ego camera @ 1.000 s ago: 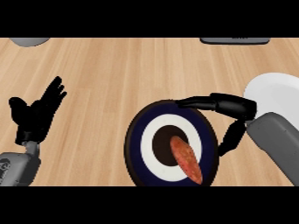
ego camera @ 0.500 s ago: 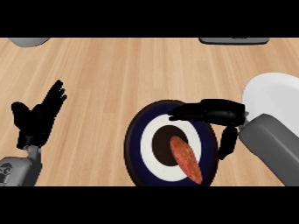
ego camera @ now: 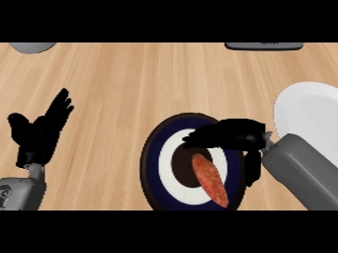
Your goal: Pick the sweet potato from the plate and place it in the plate
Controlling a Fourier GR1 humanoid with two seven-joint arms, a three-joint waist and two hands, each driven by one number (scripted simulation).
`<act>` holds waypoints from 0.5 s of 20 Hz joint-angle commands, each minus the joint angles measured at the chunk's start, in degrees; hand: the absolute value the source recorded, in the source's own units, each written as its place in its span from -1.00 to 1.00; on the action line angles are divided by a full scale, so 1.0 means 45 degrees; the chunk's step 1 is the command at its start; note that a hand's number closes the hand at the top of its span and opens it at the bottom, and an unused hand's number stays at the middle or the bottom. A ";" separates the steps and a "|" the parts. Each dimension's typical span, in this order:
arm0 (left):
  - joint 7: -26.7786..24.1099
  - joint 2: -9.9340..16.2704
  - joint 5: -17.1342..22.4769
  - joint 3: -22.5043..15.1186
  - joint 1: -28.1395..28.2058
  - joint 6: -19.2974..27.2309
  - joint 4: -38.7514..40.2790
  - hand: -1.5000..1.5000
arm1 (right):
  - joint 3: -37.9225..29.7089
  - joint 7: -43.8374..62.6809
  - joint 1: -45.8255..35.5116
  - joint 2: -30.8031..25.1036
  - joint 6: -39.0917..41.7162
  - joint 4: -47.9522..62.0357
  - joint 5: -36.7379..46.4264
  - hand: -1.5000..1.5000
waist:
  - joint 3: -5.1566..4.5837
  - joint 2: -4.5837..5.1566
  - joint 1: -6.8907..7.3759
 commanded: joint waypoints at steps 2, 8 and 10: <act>-0.0267 -0.0442 -0.0368 0.0165 -0.0404 -0.0155 0.0772 0.00 | -0.0078 -0.0038 0.0639 0.0466 0.0629 -0.0434 0.1161 -1.00 | 0.0000 0.0012 -0.0037; 0.0207 -0.0553 -0.0737 0.0293 0.0085 -0.0360 -0.0158 0.00 | -0.0845 0.0690 0.0604 0.1727 0.1042 -0.0439 0.2249 -1.00 | 0.0002 0.0000 -0.0001; 0.0486 -0.0660 -0.0709 0.0376 -0.0368 -0.0307 -0.0082 0.00 | -0.0381 0.0607 0.0800 0.2347 0.0222 0.0131 0.2929 -1.00 | 0.0004 0.0004 -0.0002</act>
